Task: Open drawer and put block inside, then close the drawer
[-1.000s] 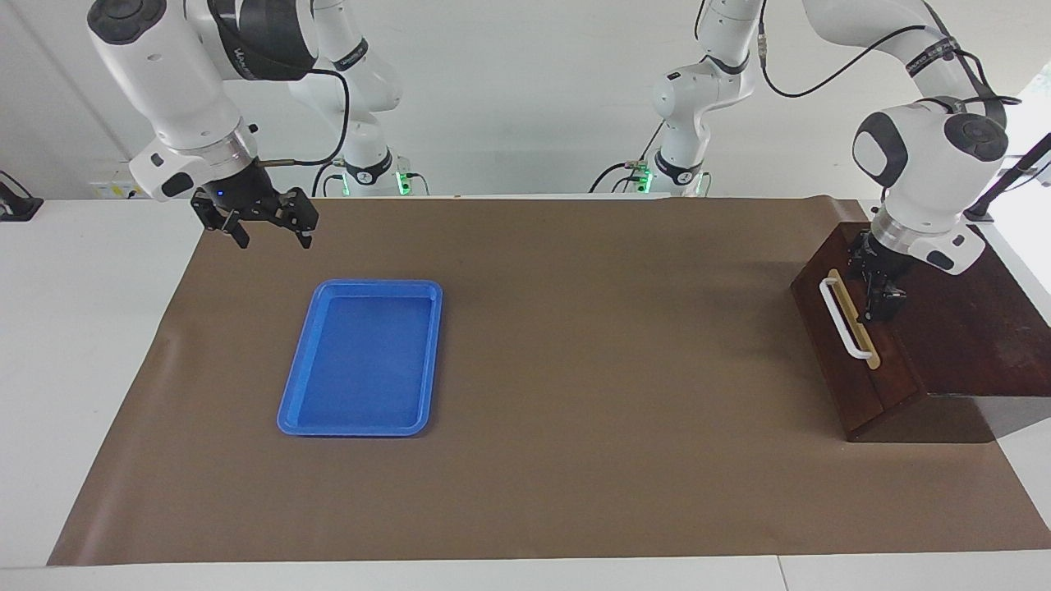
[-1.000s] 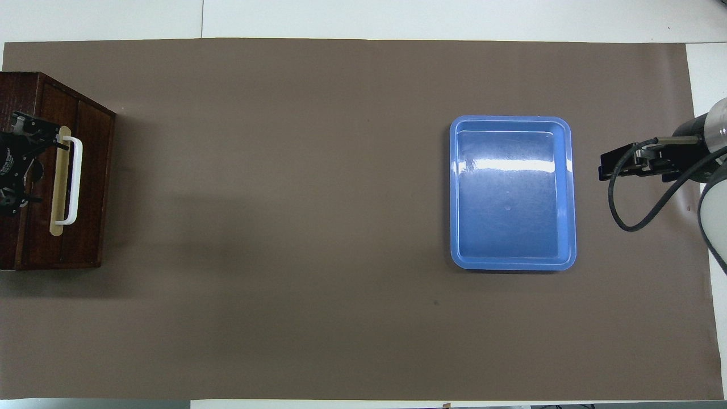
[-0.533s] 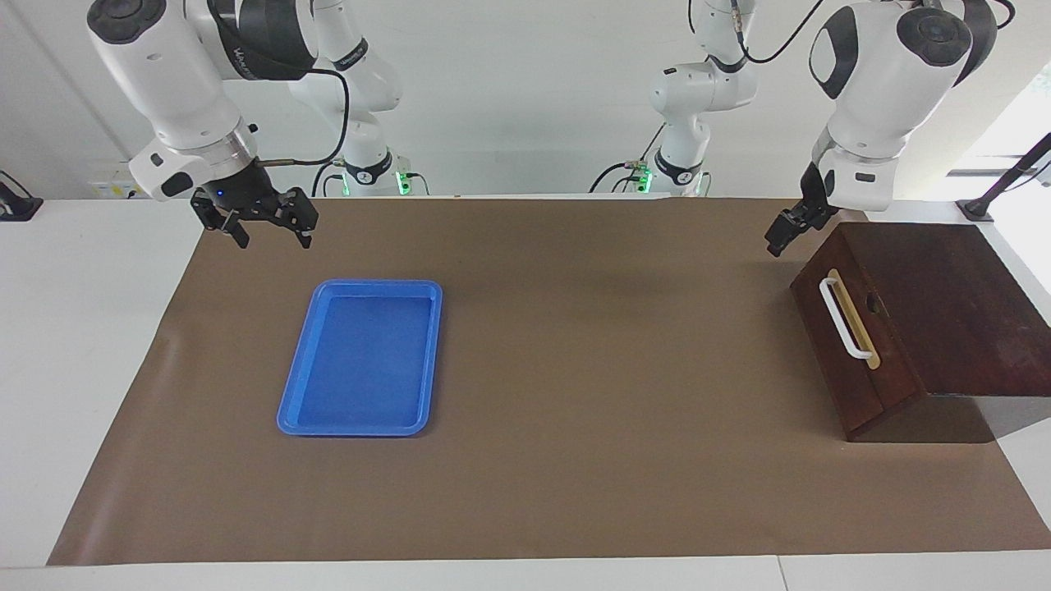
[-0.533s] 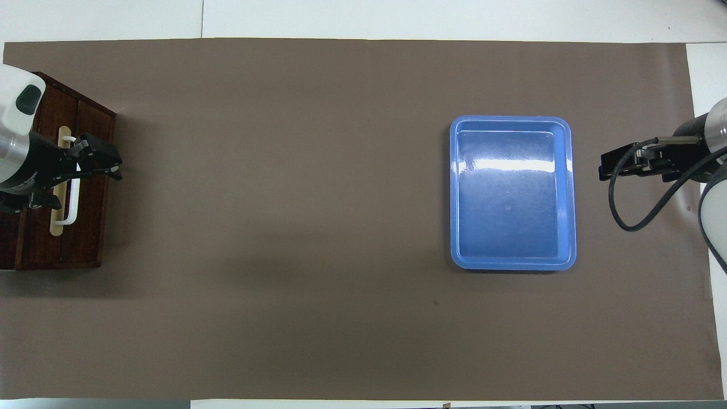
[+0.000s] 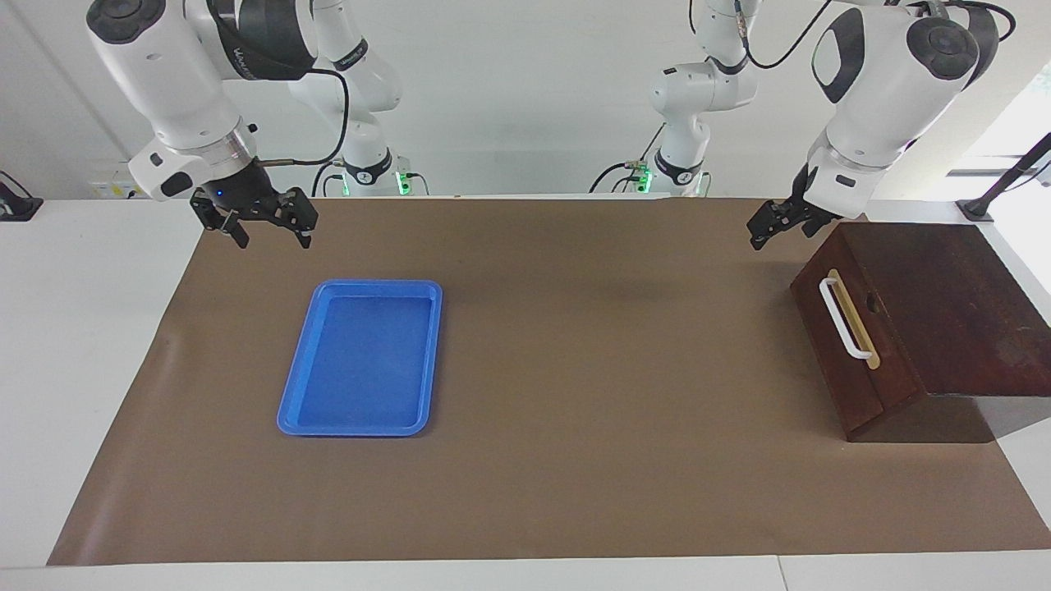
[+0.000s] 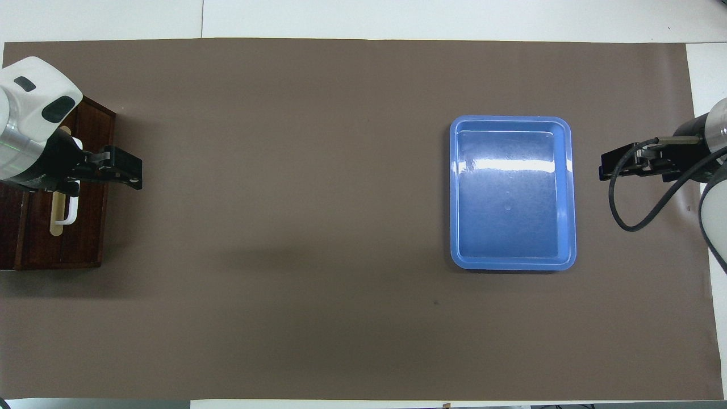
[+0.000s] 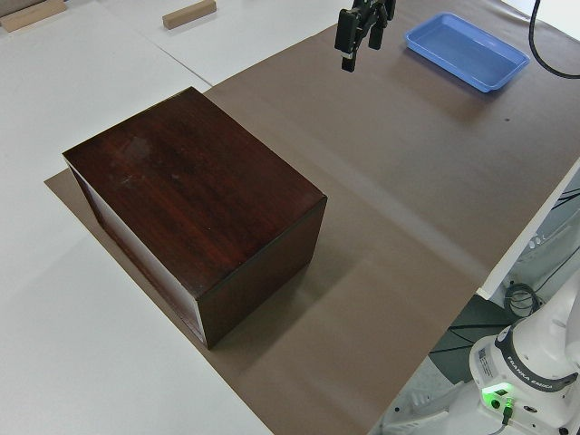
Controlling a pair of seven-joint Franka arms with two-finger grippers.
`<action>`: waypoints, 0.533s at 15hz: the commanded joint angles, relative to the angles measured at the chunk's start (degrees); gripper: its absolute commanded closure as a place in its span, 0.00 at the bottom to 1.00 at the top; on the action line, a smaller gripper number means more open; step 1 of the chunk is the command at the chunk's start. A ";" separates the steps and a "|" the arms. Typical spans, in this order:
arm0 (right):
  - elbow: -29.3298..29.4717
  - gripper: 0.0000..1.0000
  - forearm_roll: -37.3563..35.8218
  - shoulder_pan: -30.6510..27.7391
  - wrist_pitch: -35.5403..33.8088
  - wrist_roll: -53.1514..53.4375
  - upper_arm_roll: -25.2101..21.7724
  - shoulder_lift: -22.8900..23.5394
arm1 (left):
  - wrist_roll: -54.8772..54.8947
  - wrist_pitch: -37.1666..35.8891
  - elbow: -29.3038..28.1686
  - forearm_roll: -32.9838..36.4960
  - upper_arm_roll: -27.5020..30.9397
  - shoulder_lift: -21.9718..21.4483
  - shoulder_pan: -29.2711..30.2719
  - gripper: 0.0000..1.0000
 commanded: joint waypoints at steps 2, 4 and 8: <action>-0.60 0.00 0.94 -1.56 0.10 -0.82 0.83 -0.73 | 1.43 -1.84 1.83 -0.05 0.53 0.22 -0.59 0.00; -0.60 0.00 0.94 -1.56 0.01 -0.82 0.83 -0.73 | 1.43 -2.10 1.74 -0.05 0.53 -0.30 -0.94 0.00; -0.60 0.00 0.94 -1.56 0.01 -0.82 0.83 -0.73 | 1.61 -2.98 1.91 0.04 0.44 -0.57 -1.12 0.00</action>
